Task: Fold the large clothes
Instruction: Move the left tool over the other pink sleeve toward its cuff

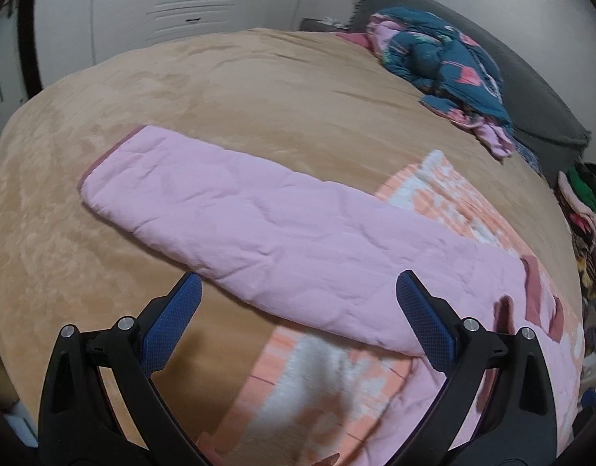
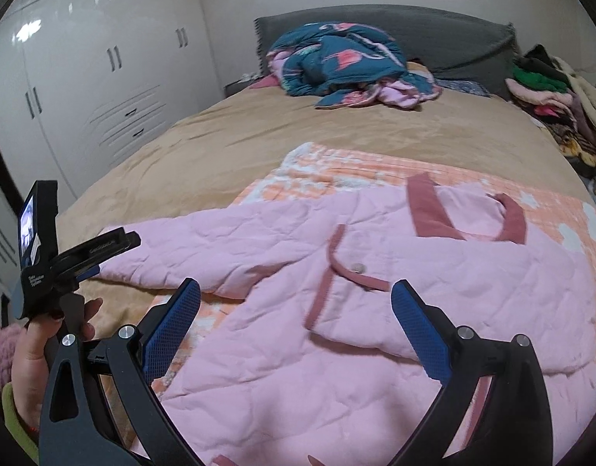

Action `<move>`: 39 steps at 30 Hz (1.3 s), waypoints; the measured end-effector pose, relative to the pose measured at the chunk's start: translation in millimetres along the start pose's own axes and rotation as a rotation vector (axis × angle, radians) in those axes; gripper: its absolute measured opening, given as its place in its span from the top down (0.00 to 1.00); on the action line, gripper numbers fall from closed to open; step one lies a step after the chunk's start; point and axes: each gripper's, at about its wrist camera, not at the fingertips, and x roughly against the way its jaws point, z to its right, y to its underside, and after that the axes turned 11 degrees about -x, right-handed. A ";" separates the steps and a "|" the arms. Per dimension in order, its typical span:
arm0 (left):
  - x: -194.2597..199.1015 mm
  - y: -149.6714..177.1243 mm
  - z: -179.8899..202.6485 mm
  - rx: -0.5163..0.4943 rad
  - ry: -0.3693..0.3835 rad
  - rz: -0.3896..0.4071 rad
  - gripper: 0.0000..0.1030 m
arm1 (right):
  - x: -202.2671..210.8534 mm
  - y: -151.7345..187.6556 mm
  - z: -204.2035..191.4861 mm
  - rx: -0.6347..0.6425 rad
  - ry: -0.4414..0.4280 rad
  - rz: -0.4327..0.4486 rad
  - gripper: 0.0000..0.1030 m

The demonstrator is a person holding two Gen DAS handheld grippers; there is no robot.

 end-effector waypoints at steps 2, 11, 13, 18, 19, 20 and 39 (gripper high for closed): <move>-4.6 -0.4 -10.2 0.026 -0.014 -0.011 0.09 | -8.8 -1.0 -12.3 0.029 -0.008 -0.016 0.05; -29.6 0.5 -43.8 0.105 -0.062 -0.067 0.09 | -49.4 -0.7 -48.8 0.111 -0.019 -0.089 0.05; -35.3 -0.1 -52.1 0.123 -0.065 -0.078 0.09 | -58.3 1.4 -54.4 0.115 -0.025 -0.105 0.05; -51.0 2.2 -73.0 0.194 -0.073 -0.100 0.09 | -77.4 7.9 -63.5 0.120 -0.039 -0.137 0.05; -56.3 3.3 -76.4 0.205 -0.071 -0.109 0.09 | -80.3 8.7 -64.4 0.120 -0.041 -0.142 0.05; -61.2 4.2 -79.8 0.215 -0.064 -0.122 0.09 | -83.4 9.7 -65.3 0.119 -0.042 -0.148 0.05; -96.4 -9.9 -113.1 0.300 -0.074 -0.060 0.48 | -65.3 14.1 -14.7 0.042 -0.011 -0.134 0.05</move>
